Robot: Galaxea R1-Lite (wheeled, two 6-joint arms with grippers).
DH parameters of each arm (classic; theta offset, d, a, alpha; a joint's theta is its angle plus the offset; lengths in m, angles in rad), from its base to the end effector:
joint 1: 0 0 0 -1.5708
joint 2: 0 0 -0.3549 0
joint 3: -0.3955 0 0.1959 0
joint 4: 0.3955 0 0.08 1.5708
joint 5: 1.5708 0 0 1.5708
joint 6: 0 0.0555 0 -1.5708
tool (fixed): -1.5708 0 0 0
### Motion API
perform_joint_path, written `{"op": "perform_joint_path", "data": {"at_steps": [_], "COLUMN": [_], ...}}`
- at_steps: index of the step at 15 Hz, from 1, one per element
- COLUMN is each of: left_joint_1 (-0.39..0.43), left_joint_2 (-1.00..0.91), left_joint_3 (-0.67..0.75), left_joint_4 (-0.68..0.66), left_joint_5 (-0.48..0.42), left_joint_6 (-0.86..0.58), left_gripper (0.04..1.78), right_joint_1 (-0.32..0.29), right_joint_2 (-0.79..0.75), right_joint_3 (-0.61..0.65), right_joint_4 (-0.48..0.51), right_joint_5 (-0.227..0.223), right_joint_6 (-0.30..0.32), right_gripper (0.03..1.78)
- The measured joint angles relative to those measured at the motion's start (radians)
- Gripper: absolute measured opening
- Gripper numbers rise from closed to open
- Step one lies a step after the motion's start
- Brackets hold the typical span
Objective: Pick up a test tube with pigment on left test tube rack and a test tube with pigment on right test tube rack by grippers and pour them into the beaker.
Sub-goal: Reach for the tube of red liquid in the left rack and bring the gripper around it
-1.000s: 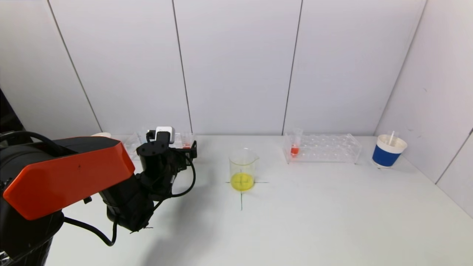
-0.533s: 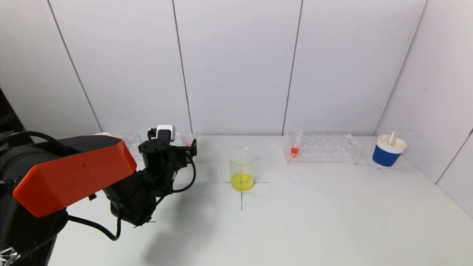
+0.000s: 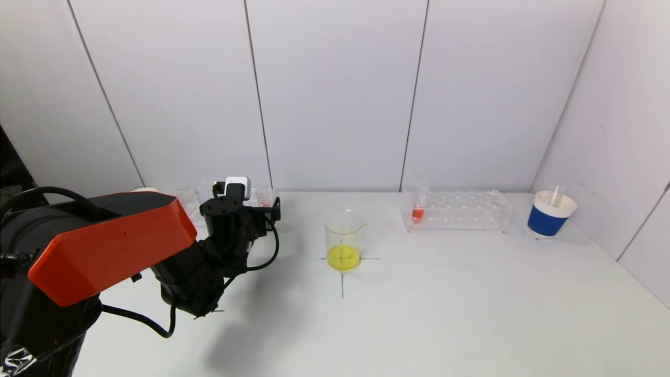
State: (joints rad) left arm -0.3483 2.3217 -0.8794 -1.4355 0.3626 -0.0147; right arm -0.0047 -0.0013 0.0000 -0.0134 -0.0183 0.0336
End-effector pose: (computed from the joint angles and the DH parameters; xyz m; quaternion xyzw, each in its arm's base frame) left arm 0.4504 -0.1426 0.0889 -0.0062 0.0031 0.0072 1.0000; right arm -0.0387 -0.0008 0.0772 0.0168 -0.0075 -0.0114 0.9998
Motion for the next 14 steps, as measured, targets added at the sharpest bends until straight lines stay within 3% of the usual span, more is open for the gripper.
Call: {"op": "perform_joint_path", "data": {"at_steps": [14], "left_joint_1": [0.001], "left_joint_2": [0.053], "left_joint_3": [-0.122], "left_joint_4": [0.042], "left_joint_5": [-0.003], "left_joint_6": [0.013], "left_gripper": [1.77], "right_joint_1": [0.000], "right_joint_2": [0.000], "right_joint_3": [0.000], "right_joint_4": [0.000], "right_joint_5": [0.000], "right_joint_6": [0.000], "right_gripper": [1.77]}}
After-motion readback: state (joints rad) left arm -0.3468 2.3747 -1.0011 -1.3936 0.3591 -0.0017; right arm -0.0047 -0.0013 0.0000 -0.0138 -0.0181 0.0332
